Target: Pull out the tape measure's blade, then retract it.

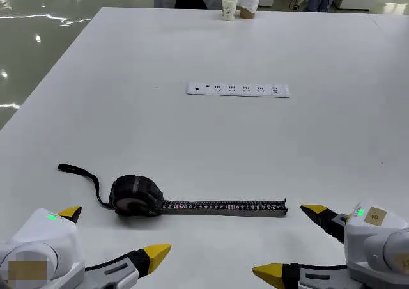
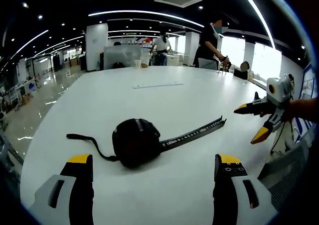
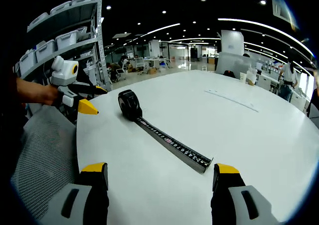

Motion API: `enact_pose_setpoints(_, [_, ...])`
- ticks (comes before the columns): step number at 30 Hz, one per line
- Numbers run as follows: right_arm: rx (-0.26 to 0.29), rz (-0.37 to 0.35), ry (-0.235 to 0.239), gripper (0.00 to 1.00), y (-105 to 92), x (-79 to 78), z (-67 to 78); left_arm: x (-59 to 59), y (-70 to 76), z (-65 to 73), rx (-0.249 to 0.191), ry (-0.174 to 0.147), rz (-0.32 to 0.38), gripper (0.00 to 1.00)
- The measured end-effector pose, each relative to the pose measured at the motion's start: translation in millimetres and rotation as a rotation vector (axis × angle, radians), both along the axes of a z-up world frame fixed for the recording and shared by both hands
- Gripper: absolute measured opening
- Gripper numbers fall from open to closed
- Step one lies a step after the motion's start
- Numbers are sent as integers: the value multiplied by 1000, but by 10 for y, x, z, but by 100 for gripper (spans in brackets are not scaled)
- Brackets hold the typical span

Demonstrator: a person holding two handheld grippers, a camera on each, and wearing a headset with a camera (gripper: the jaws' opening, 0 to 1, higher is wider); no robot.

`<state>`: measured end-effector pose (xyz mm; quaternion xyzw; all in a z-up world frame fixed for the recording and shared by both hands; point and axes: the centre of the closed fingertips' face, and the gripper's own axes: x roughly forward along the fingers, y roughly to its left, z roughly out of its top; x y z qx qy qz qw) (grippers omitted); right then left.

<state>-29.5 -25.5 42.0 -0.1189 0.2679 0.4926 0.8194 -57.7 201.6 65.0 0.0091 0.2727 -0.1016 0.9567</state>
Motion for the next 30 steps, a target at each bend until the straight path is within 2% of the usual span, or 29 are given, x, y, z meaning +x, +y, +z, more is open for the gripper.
enact_pose_setpoints(14, [-63, 91, -22, 72, -82, 178, -74, 164, 45, -34, 14, 3, 14, 97])
enact_pose_setpoints(23, [-113, 152, -36, 62, -130, 291, -156, 259, 26, -37, 24, -8, 10, 96])
enact_pose_setpoints(30, [-154, 208, -36, 54, -150, 358, -231, 336, 53, -40, 15, -16, 44, 96])
